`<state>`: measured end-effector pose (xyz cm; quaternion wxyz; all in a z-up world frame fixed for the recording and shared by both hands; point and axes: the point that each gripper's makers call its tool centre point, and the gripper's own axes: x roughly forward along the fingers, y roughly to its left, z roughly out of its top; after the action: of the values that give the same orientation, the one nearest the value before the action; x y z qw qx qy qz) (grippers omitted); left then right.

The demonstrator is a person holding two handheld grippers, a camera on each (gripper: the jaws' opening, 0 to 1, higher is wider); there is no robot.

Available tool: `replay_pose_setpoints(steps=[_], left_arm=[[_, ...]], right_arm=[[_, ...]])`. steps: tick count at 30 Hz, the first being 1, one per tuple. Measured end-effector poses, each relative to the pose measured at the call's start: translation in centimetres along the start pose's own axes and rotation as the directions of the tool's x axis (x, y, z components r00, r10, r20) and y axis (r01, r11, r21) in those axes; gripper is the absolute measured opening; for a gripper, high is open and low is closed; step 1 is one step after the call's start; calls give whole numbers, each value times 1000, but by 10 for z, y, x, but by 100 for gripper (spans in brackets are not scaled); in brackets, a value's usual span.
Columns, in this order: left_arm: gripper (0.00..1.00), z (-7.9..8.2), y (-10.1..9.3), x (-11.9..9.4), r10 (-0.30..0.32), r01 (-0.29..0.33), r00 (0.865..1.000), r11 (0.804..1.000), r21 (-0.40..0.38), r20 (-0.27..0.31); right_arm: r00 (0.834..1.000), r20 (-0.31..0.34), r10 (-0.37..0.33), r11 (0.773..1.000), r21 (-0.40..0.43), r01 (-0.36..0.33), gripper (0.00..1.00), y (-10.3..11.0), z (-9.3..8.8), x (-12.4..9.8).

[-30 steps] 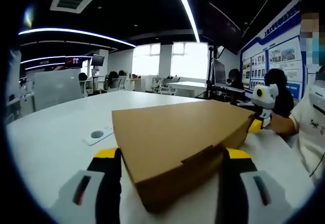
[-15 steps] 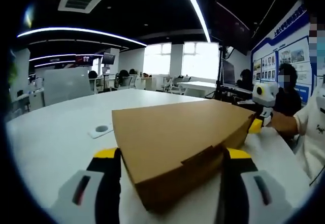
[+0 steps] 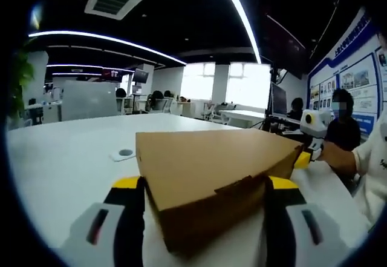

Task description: Operate the shoe box by opening the lid, removing the specified soft item, and placing it in the target area until the item is outside and the box remains undamaged.

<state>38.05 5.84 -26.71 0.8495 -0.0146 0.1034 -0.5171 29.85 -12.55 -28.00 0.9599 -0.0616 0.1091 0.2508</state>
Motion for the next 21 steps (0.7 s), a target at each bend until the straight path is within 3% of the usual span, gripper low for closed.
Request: replay_pose_setpoints(steps=[4,7,11,21], left_arm=[[84,-1,-2,-1,16,-16,1000,1000,2,6],[84,-7,1,1,38,-35,999,994,102,-34],[84,-6,3,1,26,-23,999,995,97,-27],[83,-7,5,0,29,-27,999,994,106,-14]], right_arm=[[1000,-10,15,1000,-4,-15,96,-1,0,1],[1000,-10,22,1000,-2,-22,97,-3,0,2],[1000,10,-12,1000,-2,12,99,0,-1,5],[1000,3,-19,1000,9,19,100,-3,2,8]])
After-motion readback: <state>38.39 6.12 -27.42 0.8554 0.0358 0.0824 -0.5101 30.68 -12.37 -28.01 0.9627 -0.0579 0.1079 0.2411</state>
